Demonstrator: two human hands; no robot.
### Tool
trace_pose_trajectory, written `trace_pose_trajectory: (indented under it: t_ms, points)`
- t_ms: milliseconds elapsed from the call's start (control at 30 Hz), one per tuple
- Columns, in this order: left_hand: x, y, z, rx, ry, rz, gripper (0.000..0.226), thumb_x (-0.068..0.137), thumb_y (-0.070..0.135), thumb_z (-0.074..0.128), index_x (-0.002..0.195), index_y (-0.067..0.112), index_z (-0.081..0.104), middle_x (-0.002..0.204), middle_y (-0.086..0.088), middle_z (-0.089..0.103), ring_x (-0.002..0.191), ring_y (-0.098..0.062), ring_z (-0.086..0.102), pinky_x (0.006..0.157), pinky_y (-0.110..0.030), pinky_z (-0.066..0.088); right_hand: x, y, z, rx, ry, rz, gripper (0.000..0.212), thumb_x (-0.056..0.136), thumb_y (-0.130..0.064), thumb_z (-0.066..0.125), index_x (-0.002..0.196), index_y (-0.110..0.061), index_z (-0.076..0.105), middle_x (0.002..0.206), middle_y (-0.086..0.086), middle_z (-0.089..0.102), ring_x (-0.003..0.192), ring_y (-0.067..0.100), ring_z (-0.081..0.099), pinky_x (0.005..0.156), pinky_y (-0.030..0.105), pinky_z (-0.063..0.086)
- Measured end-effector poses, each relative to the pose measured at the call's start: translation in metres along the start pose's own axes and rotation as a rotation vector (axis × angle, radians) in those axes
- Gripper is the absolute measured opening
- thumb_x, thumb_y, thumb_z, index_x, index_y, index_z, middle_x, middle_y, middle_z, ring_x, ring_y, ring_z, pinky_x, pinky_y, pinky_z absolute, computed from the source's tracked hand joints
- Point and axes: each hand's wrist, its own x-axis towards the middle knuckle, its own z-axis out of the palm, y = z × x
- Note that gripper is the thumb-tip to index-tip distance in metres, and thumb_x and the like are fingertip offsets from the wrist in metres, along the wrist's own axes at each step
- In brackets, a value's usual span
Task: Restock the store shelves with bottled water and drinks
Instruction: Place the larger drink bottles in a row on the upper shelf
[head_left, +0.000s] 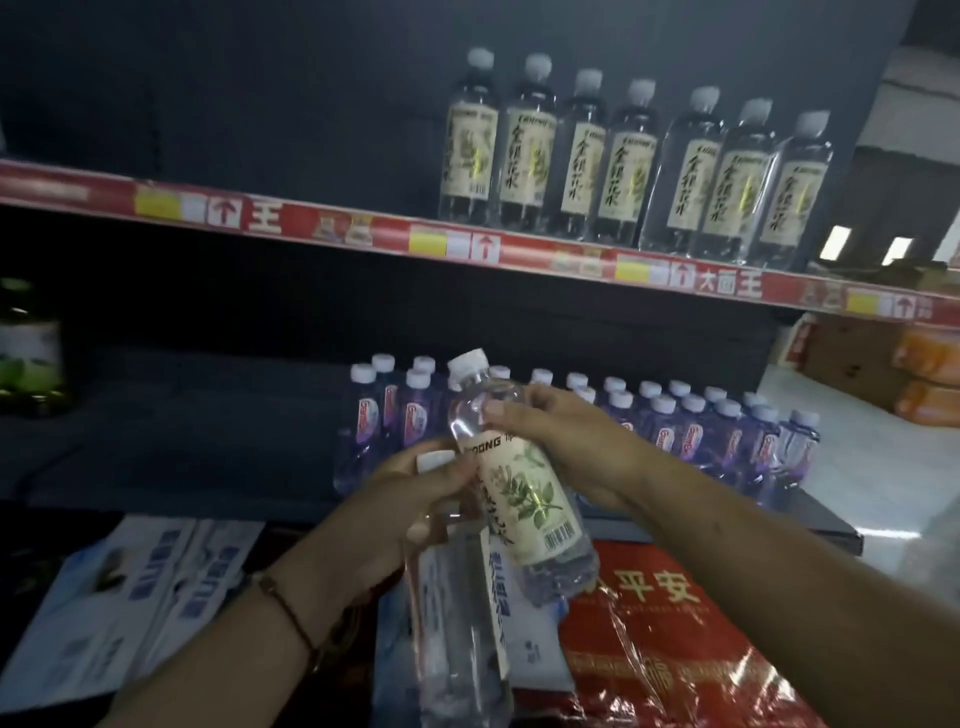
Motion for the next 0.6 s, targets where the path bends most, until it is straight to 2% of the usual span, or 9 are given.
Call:
trace_pose_trajectory:
  t_ms: [100,133,200,267,333,400,433,533,600]
  points:
    - [0.015,-0.010,-0.008,0.017,0.020,-0.050,0.032,0.083,0.027,0.070,0.111,0.013,0.071,0.105,-0.006,0.076,0.089,-0.015,0.074,0.071,-0.030,0.061,0.010,0.017,0.007,-0.147,0.029,0.089,0.113,0.058,-0.079,0.076,0.148,-0.019,0.044,0.140,0.007,0.059,0.122,0.023,0.062,0.099,0.041,0.050]
    - [0.019,-0.013,-0.011,0.025,0.026,-0.066,0.031,0.081,0.028,0.071,0.109,0.015,0.071,0.099,-0.003,0.077,0.084,-0.012,0.074,0.067,-0.028,0.060,0.011,0.018,0.007,-0.204,-0.013,0.120,0.113,0.060,-0.084,0.070,0.153,-0.028,0.035,0.150,0.002,0.050,0.131,0.021,0.054,0.100,0.037,0.047]
    - [0.026,-0.016,-0.011,0.026,0.043,-0.102,0.026,0.085,0.027,0.072,0.109,0.017,0.071,0.084,0.002,0.077,0.070,-0.007,0.072,0.059,-0.025,0.058,0.011,0.021,0.005,-0.238,-0.081,0.154,0.082,0.078,-0.064,0.069,0.148,-0.035,0.037,0.142,-0.007,0.054,0.126,0.012,0.058,0.100,0.031,0.049]
    - [0.035,-0.018,-0.013,0.031,0.089,-0.119,0.025,0.087,0.028,0.072,0.110,0.019,0.070,0.083,0.001,0.076,0.065,-0.006,0.071,0.056,-0.023,0.056,0.011,0.027,0.001,-0.198,-0.120,0.160,0.050,0.084,-0.037,0.076,0.129,-0.026,0.058,0.117,0.002,0.072,0.105,0.013,0.071,0.100,0.037,0.053]
    - [0.044,-0.017,-0.016,0.041,0.139,-0.107,0.029,0.083,0.040,0.075,0.107,0.024,0.073,0.099,-0.004,0.077,0.087,-0.013,0.073,0.072,-0.028,0.057,0.008,0.039,-0.005,-0.022,-0.049,0.200,0.045,0.077,-0.033,0.080,0.113,-0.008,0.069,0.103,0.012,0.076,0.094,0.025,0.074,0.095,0.044,0.056]
    - [0.049,-0.014,-0.019,0.038,0.172,-0.101,0.033,0.079,0.049,0.075,0.105,0.029,0.074,0.107,-0.003,0.075,0.106,-0.022,0.067,0.092,-0.038,0.050,-0.003,0.061,-0.009,0.303,0.048,0.318,0.037,0.069,-0.038,0.075,0.087,-0.005,0.074,0.083,0.014,0.075,0.071,0.025,0.074,0.070,0.036,0.061]
    - [0.050,-0.013,-0.021,0.027,0.194,-0.095,0.031,0.079,0.049,0.075,0.102,0.028,0.074,0.104,-0.002,0.074,0.104,-0.023,0.066,0.095,-0.041,0.049,-0.011,0.074,-0.009,0.470,0.085,0.372,0.034,0.069,-0.041,0.073,0.077,-0.008,0.074,0.076,0.013,0.073,0.064,0.025,0.071,0.066,0.034,0.061]
    - [0.054,-0.015,-0.020,-0.096,0.261,-0.127,0.018,0.083,0.038,0.075,0.089,0.022,0.070,0.075,0.003,0.074,0.078,-0.017,0.067,0.080,-0.037,0.054,-0.033,0.112,-0.002,0.834,0.075,0.473,0.048,0.073,-0.054,0.081,0.091,-0.011,0.072,0.088,0.011,0.069,0.077,0.027,0.069,0.086,0.042,0.056]
    - [0.055,-0.021,-0.015,-0.131,0.302,-0.142,0.020,0.082,0.034,0.076,0.091,0.018,0.069,0.070,-0.001,0.072,0.064,-0.014,0.067,0.066,-0.031,0.055,-0.045,0.123,0.010,0.928,0.039,0.499,0.051,0.076,-0.055,0.073,0.086,-0.005,0.072,0.081,0.014,0.069,0.068,0.029,0.069,0.068,0.040,0.060]
